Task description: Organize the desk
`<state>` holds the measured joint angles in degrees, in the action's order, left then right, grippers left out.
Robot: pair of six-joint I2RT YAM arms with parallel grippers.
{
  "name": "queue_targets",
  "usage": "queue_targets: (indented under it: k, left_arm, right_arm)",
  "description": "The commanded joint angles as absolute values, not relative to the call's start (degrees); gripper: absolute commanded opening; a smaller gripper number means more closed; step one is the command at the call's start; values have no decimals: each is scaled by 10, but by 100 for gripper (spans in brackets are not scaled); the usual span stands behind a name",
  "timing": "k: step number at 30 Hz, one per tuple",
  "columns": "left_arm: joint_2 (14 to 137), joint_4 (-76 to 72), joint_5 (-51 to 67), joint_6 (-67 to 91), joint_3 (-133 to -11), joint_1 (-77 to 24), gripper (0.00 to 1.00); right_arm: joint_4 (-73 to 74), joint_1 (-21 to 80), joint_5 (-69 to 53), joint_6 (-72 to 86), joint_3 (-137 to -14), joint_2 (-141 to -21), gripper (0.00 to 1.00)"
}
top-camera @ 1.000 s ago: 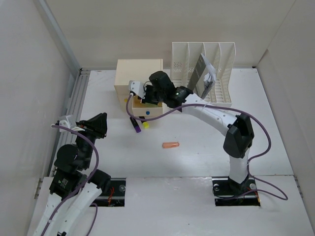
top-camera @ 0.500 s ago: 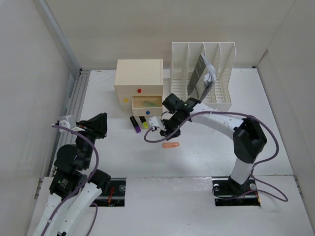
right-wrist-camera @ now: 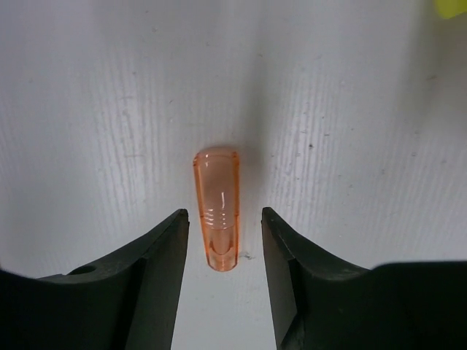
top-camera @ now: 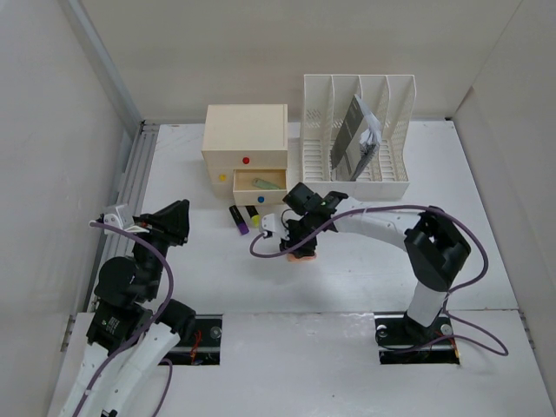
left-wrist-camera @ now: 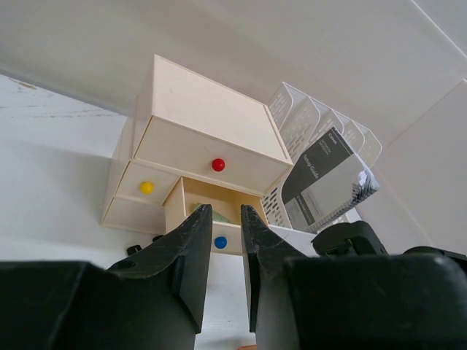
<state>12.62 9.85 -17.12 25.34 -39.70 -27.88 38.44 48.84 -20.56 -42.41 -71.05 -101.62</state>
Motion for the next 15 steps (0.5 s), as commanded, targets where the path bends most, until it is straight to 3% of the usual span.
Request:
queue_targets:
  k: [1,15]
  left_arm:
    - [120,74,-166,252,-393,-277,20]
    - [115,74,-166,252,-388,-277,20]
  right_arm:
    - [319,496,-178,-384,-700,-1013,50]
    - [324,496,-208,-374,-683,-1029,52]
